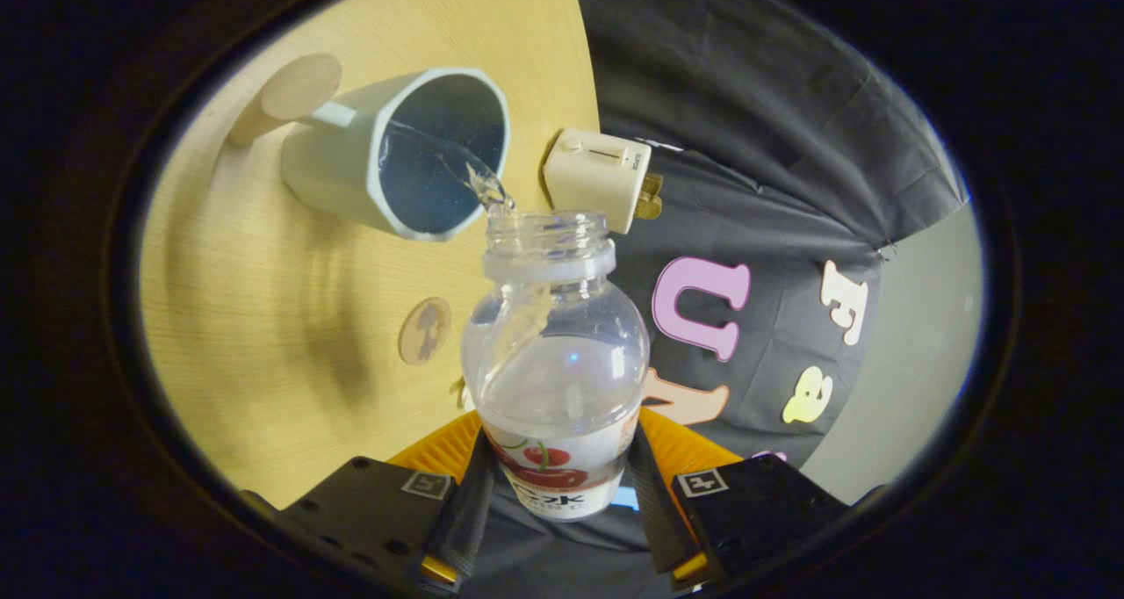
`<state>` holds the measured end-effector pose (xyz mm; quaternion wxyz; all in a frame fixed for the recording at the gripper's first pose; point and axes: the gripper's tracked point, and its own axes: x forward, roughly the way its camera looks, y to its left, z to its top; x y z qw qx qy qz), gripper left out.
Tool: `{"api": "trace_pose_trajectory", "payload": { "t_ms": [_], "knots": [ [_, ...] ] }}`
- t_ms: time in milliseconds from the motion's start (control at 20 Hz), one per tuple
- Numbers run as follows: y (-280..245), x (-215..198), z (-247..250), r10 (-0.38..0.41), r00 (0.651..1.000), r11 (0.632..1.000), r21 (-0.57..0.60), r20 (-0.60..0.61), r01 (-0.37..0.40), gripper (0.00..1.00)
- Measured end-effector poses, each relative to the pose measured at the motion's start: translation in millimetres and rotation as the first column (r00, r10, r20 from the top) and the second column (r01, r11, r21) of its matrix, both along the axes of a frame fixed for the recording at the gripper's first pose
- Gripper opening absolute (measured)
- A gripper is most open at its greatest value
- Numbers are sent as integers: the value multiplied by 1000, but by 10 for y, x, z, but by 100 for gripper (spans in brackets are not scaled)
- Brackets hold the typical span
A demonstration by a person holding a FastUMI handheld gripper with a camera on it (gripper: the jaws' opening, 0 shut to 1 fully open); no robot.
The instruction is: Take the bottle from table, then pour the juice into the cup, finally place the bottle on the coaster
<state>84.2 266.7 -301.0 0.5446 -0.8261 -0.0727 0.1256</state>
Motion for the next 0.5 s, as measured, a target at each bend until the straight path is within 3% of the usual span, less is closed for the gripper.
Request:
{"api": "trace_pose_trajectory", "payload": {
  "t_ms": [500],
  "knots": [
    [29,28,136,30,999,997,-70,45,-27,77]
  ]
}}
